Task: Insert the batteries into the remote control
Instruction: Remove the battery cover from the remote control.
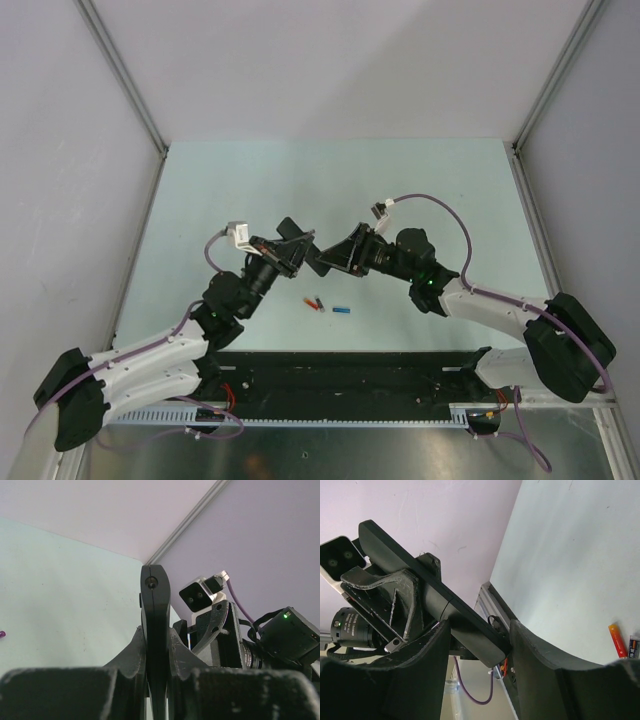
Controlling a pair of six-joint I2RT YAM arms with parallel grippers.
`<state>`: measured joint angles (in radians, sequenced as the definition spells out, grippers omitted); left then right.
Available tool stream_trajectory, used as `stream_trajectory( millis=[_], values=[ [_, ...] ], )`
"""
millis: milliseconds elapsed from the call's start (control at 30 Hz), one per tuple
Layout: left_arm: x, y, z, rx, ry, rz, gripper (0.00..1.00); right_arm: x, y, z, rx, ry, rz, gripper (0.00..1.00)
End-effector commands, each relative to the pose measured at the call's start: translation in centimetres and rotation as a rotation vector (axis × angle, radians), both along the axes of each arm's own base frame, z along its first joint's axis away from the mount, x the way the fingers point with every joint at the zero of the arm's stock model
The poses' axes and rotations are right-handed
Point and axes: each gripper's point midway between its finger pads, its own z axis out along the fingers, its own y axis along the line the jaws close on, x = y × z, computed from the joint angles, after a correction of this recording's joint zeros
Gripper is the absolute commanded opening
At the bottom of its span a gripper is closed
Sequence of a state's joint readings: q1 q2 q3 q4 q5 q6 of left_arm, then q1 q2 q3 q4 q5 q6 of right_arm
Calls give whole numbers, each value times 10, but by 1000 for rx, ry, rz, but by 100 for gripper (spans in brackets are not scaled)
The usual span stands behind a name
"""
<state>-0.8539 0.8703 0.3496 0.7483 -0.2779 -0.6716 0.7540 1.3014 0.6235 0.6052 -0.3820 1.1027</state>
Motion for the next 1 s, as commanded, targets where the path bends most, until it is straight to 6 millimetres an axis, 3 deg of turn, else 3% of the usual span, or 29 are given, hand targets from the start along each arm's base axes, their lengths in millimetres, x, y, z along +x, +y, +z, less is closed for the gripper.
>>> stream_trajectory(
  millis=[0,233,467,667,833,967],
  values=[
    [-6,2,42,-70,-88,-4,0,-3,3,14,-5,-44,12,52],
    [-8,4,51,-86,-107,-4,0,-6,1,9,-34,-48,22,47],
    [-5,6,48,-77,-101,16,0,-8,0,16,-20,-60,21,49],
    [-3,1,32,-65,-56,4,0,-6,-6,28,5,-69,6,77],
    [-2,-5,24,-74,-18,-19,0,-5,-11,34,12,-73,-6,81],
    [2,-5,15,-74,28,-18,0,0,-21,42,-22,-107,-42,90]
  ],
)
